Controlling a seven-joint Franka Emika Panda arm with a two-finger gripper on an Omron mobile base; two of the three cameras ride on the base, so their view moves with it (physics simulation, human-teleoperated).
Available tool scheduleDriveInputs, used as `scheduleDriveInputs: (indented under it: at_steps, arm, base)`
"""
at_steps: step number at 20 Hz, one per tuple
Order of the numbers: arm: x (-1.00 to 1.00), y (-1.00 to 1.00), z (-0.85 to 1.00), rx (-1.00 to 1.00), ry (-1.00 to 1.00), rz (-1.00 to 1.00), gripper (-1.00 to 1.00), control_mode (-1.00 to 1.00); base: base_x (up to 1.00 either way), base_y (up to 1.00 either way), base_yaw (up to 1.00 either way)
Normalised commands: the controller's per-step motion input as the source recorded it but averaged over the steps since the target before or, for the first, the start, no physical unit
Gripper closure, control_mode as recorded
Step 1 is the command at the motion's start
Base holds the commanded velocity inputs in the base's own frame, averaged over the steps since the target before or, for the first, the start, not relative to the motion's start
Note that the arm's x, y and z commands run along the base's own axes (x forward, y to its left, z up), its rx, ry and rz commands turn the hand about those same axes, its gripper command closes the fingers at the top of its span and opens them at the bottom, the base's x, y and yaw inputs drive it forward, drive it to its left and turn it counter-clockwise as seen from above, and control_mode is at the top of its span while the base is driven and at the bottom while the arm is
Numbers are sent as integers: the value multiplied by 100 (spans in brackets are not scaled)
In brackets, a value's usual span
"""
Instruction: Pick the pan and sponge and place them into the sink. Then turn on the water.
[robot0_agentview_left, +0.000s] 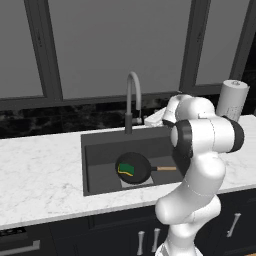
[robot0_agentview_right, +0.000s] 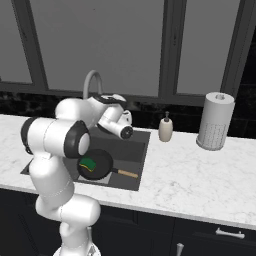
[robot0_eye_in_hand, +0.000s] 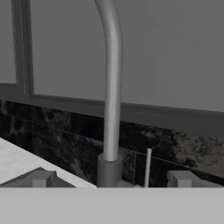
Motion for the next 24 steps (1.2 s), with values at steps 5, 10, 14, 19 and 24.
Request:
scheduleDriveInputs:
  at_steps: [5,10,14,19,24]
  arm:
    - [30,0,-15,0,0,0,-100,-100]
    - [30,0,-18,0,0,0,-100,-100]
    - [32,0,-10,0,-1,0,-100,-100]
    - [29,0,0,0,-1,-1,-100,-100]
    - [24,6,0,0,0,-2,-100,-100]
  base:
    - [0,0,0]
    - [0,0,0]
    - [0,0,0]
    - [0,0,0]
    - [0,0,0]
